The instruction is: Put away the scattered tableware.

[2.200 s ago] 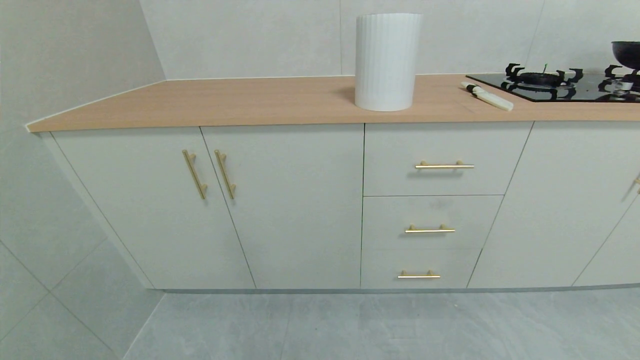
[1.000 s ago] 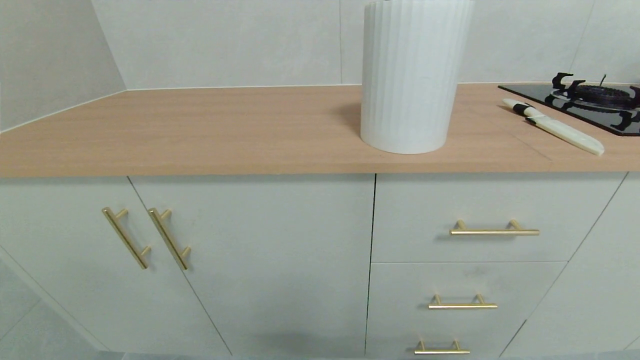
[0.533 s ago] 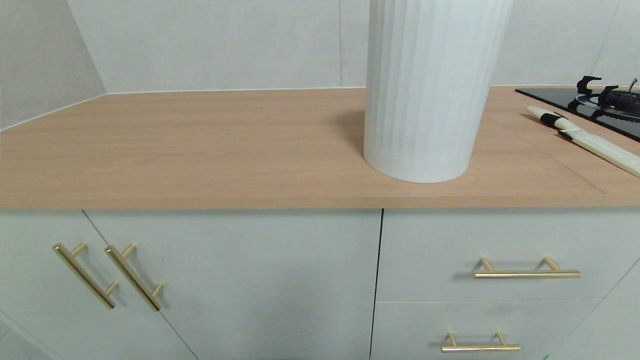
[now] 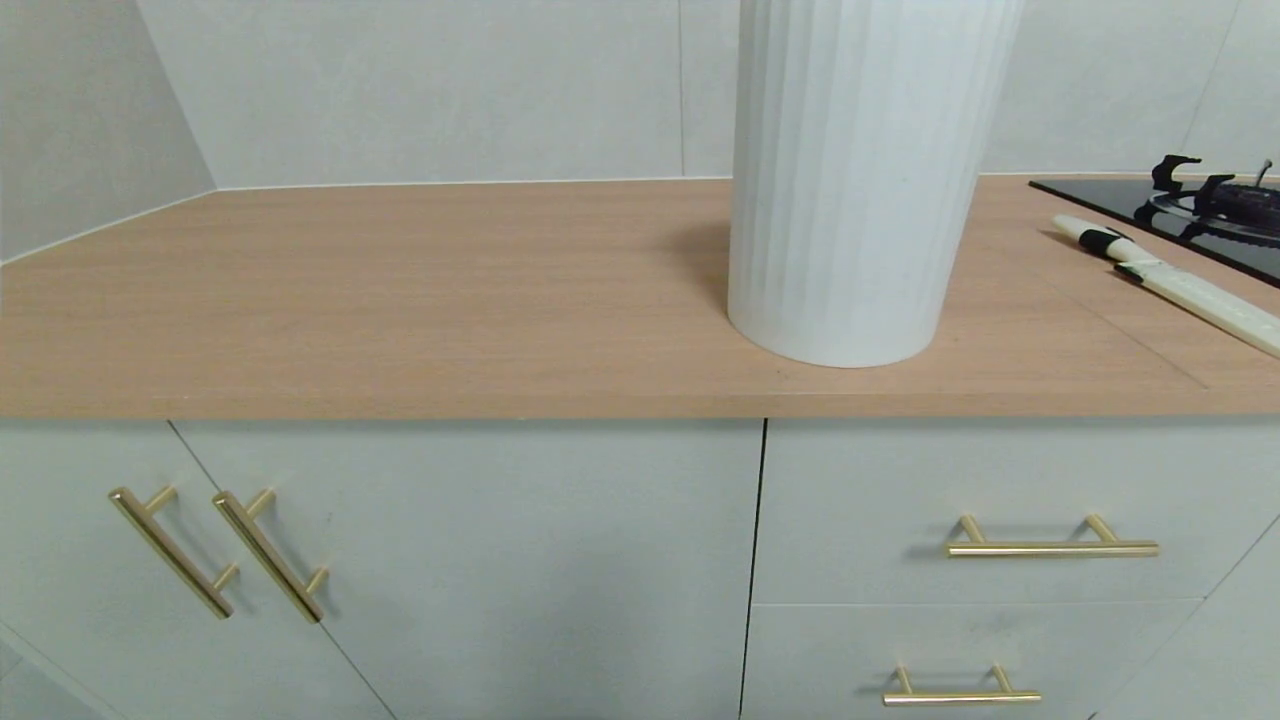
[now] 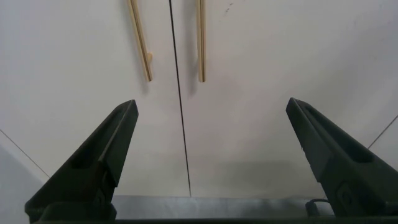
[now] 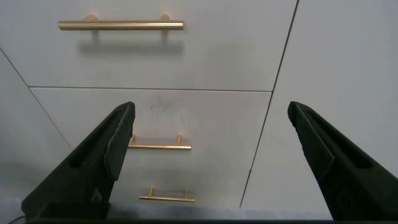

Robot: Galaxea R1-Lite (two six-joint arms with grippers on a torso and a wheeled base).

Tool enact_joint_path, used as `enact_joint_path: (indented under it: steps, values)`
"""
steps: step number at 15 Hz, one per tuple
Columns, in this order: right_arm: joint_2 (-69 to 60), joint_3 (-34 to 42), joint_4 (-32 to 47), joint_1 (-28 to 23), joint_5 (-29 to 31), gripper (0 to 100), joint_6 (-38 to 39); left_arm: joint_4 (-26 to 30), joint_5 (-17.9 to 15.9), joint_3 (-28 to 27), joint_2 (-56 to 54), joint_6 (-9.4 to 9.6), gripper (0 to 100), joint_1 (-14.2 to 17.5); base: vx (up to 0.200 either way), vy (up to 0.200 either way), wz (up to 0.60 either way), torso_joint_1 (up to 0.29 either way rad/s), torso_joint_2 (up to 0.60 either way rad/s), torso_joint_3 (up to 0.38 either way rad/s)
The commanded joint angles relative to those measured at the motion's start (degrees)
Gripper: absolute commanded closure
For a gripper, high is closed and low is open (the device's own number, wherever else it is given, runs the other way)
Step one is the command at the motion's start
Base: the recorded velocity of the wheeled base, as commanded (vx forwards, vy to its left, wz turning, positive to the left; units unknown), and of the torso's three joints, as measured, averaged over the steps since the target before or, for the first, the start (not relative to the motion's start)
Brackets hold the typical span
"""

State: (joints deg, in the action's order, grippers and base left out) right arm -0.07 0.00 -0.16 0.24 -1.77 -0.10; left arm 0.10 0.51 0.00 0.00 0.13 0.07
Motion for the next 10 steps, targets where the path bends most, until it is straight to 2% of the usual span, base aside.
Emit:
enact_joint_path:
  steps: [1,6,10]
  values:
    - [0.07,0.0,-0.02,0.02,0.01,0,0.01,-0.01,0.02,0.0,0.0,-0.05,0,0.01,0.0,-0.2,0.0,-0.002,0.0,0.002]
    - [0.07,0.0,-0.02,0.02,0.01,0,0.01,-0.01,0.02,0.0,0.0,-0.05,0,0.01,0.0,-0.2,0.0,0.002,0.0,0.004]
    - [0.07,0.0,-0.02,0.02,0.01,0,0.01,-0.01,0.02,0.0,0.0,-0.05,0,0.01,0.0,0.0,0.0,0.0,0.0,0.0]
